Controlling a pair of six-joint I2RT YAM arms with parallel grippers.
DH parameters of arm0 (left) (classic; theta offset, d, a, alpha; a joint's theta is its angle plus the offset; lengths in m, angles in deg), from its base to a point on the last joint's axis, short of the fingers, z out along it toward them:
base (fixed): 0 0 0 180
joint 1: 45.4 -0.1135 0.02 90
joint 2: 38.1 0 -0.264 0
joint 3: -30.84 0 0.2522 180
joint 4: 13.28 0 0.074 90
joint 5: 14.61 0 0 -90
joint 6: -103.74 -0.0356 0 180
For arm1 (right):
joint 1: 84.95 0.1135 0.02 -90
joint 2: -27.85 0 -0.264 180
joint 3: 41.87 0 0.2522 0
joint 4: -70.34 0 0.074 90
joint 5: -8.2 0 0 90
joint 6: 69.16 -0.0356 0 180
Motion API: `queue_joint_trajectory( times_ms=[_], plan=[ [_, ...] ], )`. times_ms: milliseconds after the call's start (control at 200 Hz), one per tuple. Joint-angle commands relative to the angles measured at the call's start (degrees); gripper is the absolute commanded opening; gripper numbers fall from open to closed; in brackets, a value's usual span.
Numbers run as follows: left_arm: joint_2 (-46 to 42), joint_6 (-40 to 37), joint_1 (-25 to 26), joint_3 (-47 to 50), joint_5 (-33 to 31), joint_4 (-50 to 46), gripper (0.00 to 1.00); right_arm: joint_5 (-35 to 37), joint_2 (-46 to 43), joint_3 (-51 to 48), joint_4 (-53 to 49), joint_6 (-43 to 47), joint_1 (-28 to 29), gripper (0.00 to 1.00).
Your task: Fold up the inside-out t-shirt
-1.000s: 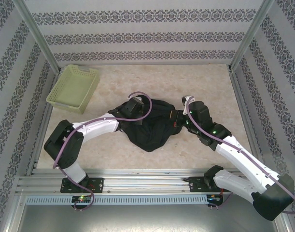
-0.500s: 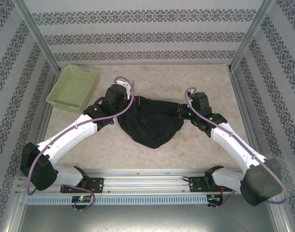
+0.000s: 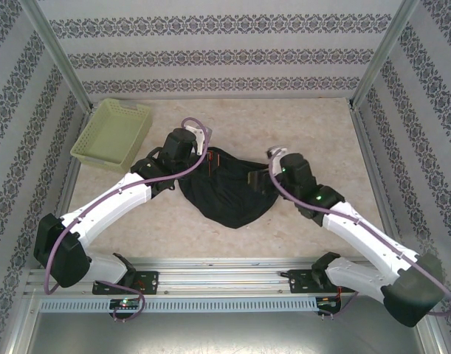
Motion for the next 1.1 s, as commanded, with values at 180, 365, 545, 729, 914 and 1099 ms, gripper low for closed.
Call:
queue_joint_trajectory(
  times_ms=[180,365,545,729,914,1099],
  plan=[
    [-0.03,0.85,-0.84,-2.44,2.81,-0.18,0.00,-4.57,10.91,2.44,11.85,7.43,7.46,0.54],
    [-1.26,1.27,-0.81,-1.92,3.31,0.13,0.00,-1.35,14.72,2.41,17.86,9.24,6.82,0.55],
    [-2.03,1.95,-0.84,-1.76,4.19,1.11,0.00,-5.01,19.10,4.98,20.93,9.64,6.44,0.49],
    [-1.33,2.06,-1.92,-2.85,1.72,-0.60,0.00,-3.71,17.54,5.65,18.13,9.04,6.29,0.05],
    [1.22,0.05,-4.78,-1.89,2.09,-4.69,0.36,-4.35,6.89,1.55,13.23,2.89,2.49,0.00],
    [0.55,-1.09,-4.61,5.66,3.66,-2.51,0.58,-6.60,-0.43,-1.00,9.13,-3.43,-0.42,0.00]
  ],
)
